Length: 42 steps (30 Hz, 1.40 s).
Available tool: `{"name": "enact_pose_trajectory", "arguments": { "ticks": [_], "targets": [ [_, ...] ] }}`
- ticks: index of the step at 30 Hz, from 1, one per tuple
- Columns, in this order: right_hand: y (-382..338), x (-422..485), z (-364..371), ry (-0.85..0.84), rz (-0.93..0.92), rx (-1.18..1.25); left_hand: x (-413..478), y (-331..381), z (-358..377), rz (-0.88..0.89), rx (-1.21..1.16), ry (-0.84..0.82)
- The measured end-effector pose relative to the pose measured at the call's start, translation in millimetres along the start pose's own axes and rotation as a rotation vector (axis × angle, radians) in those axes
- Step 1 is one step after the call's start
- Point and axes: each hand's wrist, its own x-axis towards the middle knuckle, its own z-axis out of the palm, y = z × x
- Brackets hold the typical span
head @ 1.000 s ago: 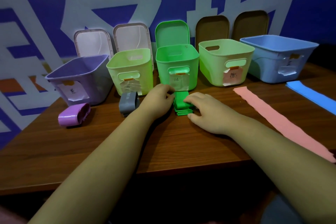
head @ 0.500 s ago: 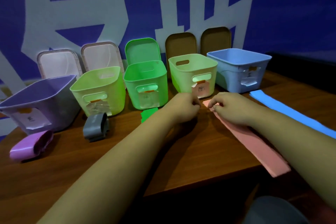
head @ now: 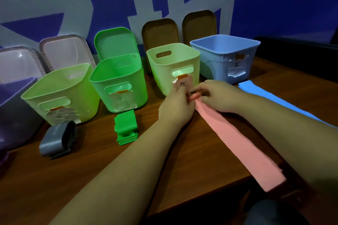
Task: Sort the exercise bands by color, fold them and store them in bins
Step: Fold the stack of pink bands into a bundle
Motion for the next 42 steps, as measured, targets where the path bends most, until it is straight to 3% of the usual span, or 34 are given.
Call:
{"name": "enact_pose_trajectory", "arguments": {
  "ticks": [4,12,26,33,42],
  "targets": [
    [4.3,13.3,3.3,-0.042,-0.045,-0.082,1.2,0.8,-2.8,0.028,-0.113,-0.025],
    [4.1,3.2,-5.2,0.102,0.003,-0.052,-6.5,5.4,-8.6,-0.059,-0.435,-0.151],
    [-7.9,-99.7,-21.2,0.171,-0.009,-0.171,-25.4,9.2,-22.5,0.185,-0.305,-0.241],
    [-7.4,-99.8,-15.6,0.269,0.036,-0.135,-29.6,11.9,-22.7,0.192,-0.302,-0.223],
    [-13.9,-103.2,-11.8,0.175,-0.034,-0.185,-28.1,5.1,-23.3,0.257,-0.233,-0.2]
  ]
}}
